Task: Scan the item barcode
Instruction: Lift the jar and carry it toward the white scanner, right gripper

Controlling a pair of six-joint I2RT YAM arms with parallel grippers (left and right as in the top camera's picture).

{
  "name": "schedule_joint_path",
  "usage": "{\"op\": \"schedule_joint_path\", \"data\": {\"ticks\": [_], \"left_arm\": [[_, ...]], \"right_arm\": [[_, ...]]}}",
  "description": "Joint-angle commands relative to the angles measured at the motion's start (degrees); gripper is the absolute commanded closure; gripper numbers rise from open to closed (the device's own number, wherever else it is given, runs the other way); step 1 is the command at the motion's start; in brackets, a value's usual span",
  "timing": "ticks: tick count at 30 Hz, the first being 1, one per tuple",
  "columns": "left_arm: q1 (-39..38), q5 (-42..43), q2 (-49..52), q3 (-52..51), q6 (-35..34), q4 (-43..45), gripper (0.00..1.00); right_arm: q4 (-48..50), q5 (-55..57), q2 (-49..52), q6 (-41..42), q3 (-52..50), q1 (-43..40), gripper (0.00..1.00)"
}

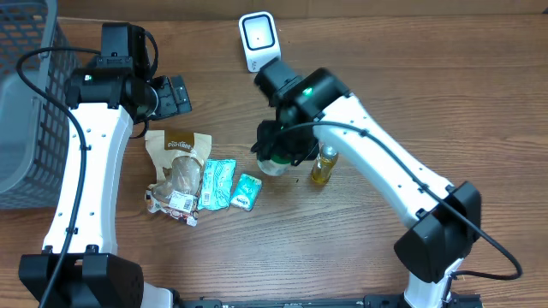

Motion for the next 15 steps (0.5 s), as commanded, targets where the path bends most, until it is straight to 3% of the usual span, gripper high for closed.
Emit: {"op": "schedule_joint_path", "data": {"ticks": [1,11,15], "left_arm": [[0.13,-0.52,-0.33,0.74,0.85,0.22,0.0],[0.13,-0.52,-0.33,0.74,0.85,0.22,0.0],[0.13,-0.52,-0.33,0.74,0.85,0.22,0.01]], "right_arm": [[-0.13,-8.48,-3.06,-4.15,1.9,-1.79,0.41],[-2.19,-14.93,-3.13,-9.66,1.9,-5.53,0.45],[-2.51,-14.95,-3.13,-9.66,1.9,-5.57,0.58]]}}
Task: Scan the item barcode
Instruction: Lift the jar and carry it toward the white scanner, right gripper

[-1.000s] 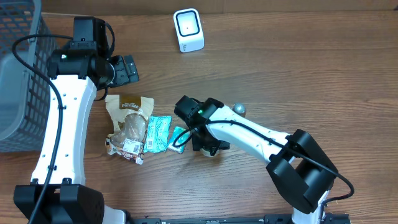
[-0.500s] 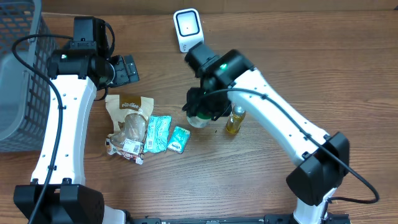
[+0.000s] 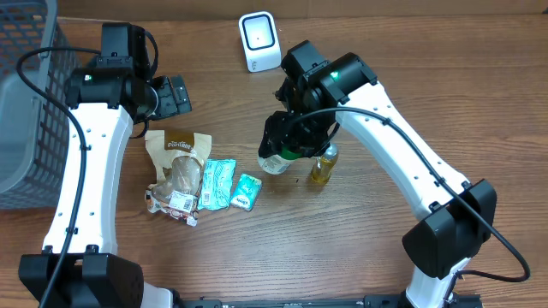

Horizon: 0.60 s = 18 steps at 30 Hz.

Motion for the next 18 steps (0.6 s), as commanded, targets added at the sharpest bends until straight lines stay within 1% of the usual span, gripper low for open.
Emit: {"op": "schedule_joint_path", "data": {"ticks": [1,3,4,18], "left_arm": [[0.13,-0.52,-0.33,0.74,0.87,0.22,0.0],[0.13,-0.52,-0.33,0.74,0.87,0.22,0.0],[0.13,-0.52,-0.33,0.74,0.87,0.22,0.0],[0.13,-0.52,-0.33,0.74,0.87,0.22,0.0]], "right_arm": [[-0.17,-2.27,-2.51,-1.33,1.88,-0.24,0.62],[-0.46,-2.32,-2.51,-1.31,1.88,-0.24,0.74],[-0.59,-2.45,-2.51,-1.33,1.88,-0.24,0.78],[-1.55,-3.76,-2.51,-1.29,1.88,-0.24,0.78]]}}
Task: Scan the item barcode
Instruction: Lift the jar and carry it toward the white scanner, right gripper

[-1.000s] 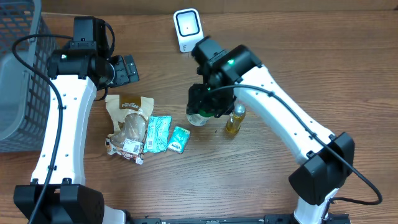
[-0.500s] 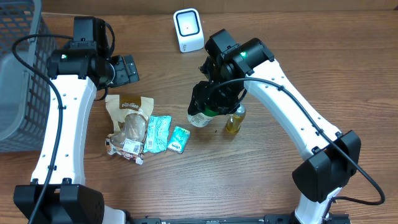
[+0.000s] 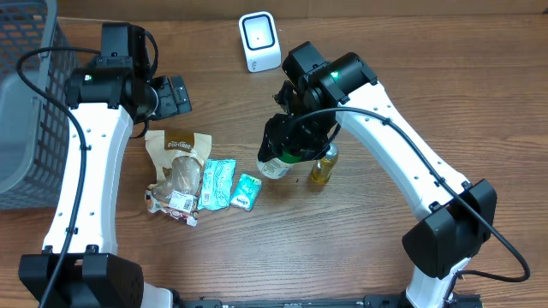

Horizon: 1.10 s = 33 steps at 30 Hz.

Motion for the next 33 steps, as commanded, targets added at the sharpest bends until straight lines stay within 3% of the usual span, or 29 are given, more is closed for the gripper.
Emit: {"op": "schedule_joint_path", "data": {"ticks": [1,20,33], "left_arm": [[0.13,-0.52,-0.33,0.74,0.87,0.22,0.0],[0.13,-0.52,-0.33,0.74,0.87,0.22,0.0],[0.13,-0.52,-0.33,0.74,0.87,0.2,0.01]], "right_arm": [[0.2,-1.51,-2.51,-0.42,1.88,-0.22,0.78],[0.63,-1.51,-2.51,-0.44,1.88,-0.22,0.78],[0.22,-5.6,-2.49,-0.2,6.86,-4.83,0.91]]}}
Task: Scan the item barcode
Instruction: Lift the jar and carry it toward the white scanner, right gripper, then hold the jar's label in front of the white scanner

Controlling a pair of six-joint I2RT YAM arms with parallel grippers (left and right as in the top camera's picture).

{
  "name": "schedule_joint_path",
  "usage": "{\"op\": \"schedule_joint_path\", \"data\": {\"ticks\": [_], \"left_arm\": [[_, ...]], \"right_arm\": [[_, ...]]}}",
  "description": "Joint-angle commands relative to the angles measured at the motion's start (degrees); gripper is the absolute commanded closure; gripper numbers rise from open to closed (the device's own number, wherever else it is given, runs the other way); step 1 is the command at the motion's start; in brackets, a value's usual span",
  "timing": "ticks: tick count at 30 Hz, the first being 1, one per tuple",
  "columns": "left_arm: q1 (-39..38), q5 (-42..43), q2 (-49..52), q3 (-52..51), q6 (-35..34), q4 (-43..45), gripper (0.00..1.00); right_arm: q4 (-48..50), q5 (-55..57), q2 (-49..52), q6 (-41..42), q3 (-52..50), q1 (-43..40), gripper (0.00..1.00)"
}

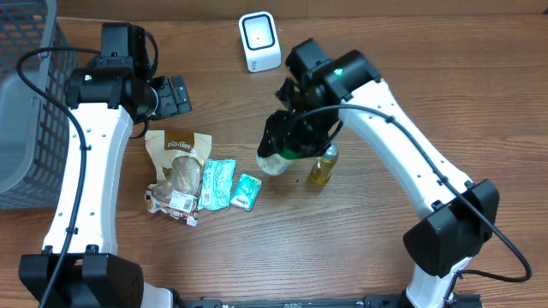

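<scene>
The white barcode scanner stands at the table's far edge. My right gripper points down just left of centre, closed around a white and green round container that shows below the wrist; its fingers are mostly hidden by the wrist. Far from the container, my left gripper hovers at the upper left with its fingers spread and nothing between them.
A small yellow bottle stands right beside the container. A brown snack bag, a clear wrapped pack and two teal packets lie left of centre. A grey wire basket fills the left edge.
The right wrist has shifted slightly up and right, and the container under it looks tilted, with less of its label showing. The left arm has not moved.
The right arm first reached over the container from beside the scanner. It then swung its elbow to the right with the gripper staying on the container. The container shifted a little under the wrist each time. The left arm stayed still throughout.
</scene>
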Motion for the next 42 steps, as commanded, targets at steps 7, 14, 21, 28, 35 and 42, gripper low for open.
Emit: {"op": "schedule_joint_path", "data": {"ticks": [7,14,21,28,35,42], "left_arm": [[0.13,-0.52,-0.33,0.74,0.87,0.22,0.01],[0.13,-0.52,-0.33,0.74,0.87,0.2,0.0],[0.13,-0.52,-0.33,0.74,0.87,0.2,0.01],[0.13,-0.52,-0.33,0.74,0.87,0.22,0.0],[0.13,-0.52,-0.33,0.74,0.87,0.22,0.0],[0.13,-0.52,-0.33,0.74,0.87,0.22,0.01]], "right_arm": [[12.31,-3.32,-2.49,1.53,9.66,-7.58,0.9],[37.27,4.24,-0.57,1.64,9.64,-7.02,0.9],[53.9,16.24,4.04,1.36,9.62,-5.42,0.92],[65.68,21.4,11.85,-3.45,9.62,-5.42,0.92],[76.26,21.44,20.55,-6.34,9.62,-5.42,0.88],[81.77,22.16,25.79,-6.1,9.62,-5.42,0.93]]}}
